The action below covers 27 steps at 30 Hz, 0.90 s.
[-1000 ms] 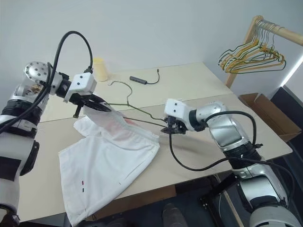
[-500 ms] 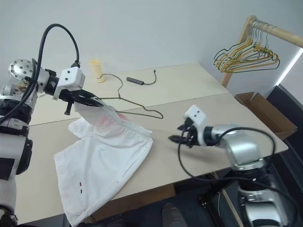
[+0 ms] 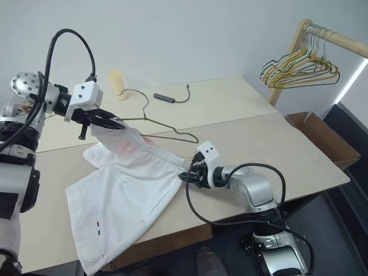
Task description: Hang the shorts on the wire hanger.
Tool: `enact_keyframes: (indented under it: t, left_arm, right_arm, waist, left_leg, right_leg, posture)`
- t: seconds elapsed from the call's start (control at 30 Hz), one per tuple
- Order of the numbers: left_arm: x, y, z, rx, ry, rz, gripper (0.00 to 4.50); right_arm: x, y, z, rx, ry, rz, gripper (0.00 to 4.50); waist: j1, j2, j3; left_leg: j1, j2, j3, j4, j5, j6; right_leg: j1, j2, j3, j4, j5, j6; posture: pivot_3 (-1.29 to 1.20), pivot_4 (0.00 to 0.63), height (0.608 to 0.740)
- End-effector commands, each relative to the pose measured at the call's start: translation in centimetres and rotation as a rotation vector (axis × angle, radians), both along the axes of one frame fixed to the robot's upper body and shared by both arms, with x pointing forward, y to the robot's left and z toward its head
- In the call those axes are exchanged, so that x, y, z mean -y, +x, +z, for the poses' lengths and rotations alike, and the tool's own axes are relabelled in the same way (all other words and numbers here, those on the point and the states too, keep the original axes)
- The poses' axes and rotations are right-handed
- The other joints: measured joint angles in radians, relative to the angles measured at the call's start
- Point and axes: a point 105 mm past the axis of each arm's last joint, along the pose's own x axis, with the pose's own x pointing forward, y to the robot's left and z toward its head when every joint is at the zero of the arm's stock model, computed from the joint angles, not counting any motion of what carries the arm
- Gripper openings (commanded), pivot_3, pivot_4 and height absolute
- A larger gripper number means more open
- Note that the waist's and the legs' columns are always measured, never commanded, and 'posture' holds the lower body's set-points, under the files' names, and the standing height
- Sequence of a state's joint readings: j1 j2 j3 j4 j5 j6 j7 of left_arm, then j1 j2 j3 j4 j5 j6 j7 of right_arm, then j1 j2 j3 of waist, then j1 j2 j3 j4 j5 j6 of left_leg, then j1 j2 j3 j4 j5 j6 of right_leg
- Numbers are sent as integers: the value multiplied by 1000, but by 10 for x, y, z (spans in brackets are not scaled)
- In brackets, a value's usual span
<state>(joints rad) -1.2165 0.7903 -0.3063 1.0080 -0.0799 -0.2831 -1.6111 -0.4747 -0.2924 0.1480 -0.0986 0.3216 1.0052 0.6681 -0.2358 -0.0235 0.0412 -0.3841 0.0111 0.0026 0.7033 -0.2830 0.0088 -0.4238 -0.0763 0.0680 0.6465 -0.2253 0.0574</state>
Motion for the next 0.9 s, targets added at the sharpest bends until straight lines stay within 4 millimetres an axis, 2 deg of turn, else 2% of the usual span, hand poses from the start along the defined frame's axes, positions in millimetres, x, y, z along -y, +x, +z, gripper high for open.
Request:
enact_keyframes:
  t: [0.03,0.17,0.2,0.33,0.5,0.6,0.73,0.9]
  left_arm:
    - [1,-1,15,55,-26,-15,12]
    - [-1,-3,17,57,-47,-8,12]
    - [-1,-6,19,55,-63,-15,12]
    - [-3,-15,23,32,-103,-29,12]
    - [-14,-27,19,0,-52,-28,12]
    - [-20,-30,16,-12,-16,-20,12]
    - [-25,-29,13,-17,7,-3,12]
    - [-23,-21,14,-18,-24,25,12]
  right_arm:
    - [-5,6,11,20,34,-2,1565]
    - [-7,5,10,10,36,11,158]
    - [-6,6,8,7,33,4,28]
    - [4,14,4,15,6,-43,28]
    - [31,34,2,108,-116,-124,28]
    - [45,42,11,145,-108,-127,28]
    - [57,48,22,216,-139,-125,28]
    - [63,46,22,240,-178,-106,28]
  waist:
    - [0,0,0]
    - [0,0,0]
    - [0,0,0]
    - [-2,0,0]
    - [2,0,0]
    - [5,0,0]
    - [6,0,0]
    - [7,0,0]
  left_leg:
    - [0,0,0,0,0,0]
    - [0,0,0,0,0,0]
    - [0,0,0,0,0,0]
    - [0,0,0,0,0,0]
    - [0,0,-1,0,0,0]
    - [0,0,-1,0,0,0]
    - [0,-1,-1,0,0,0]
    - [0,-1,0,0,0,0]
  right_leg:
    - [0,0,0,0,0,0]
    - [0,0,0,0,0,0]
    - [0,0,0,1,0,0]
    - [0,0,0,1,0,0]
    - [0,0,0,1,0,0]
    - [0,0,0,1,0,0]
    - [1,0,0,0,0,0]
    - [0,0,0,-1,0,0]
  posture:
    - [-184,0,740]
    - [-177,0,740]
    - [-177,0,740]
    - [-171,0,740]
    - [-164,0,740]
    - [-157,0,740]
    - [-156,0,740]
    - [-155,0,740]
